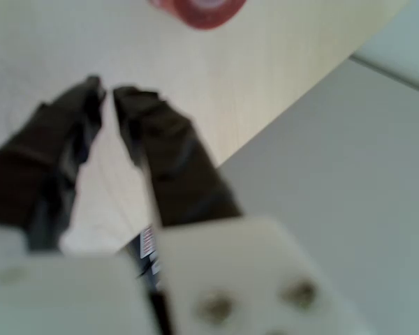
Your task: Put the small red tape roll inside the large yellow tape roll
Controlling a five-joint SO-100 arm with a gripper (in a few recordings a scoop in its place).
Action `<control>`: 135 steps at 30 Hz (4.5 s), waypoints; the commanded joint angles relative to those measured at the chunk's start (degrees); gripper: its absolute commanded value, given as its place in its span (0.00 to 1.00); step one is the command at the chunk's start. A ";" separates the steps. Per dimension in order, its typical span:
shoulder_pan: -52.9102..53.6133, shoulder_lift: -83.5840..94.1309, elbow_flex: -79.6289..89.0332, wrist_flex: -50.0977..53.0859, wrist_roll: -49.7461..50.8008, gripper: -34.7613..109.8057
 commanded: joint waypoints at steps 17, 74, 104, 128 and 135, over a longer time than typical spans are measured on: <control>11.43 -53.09 -33.93 -13.18 -13.97 0.27; -0.97 -100.46 -65.04 -19.07 -17.31 0.24; -17.67 -145.99 -163.92 -8.61 -14.94 0.24; -22.50 -155.57 -158.29 -25.58 -14.94 0.28; -22.06 -156.18 -158.29 -23.82 -13.80 0.32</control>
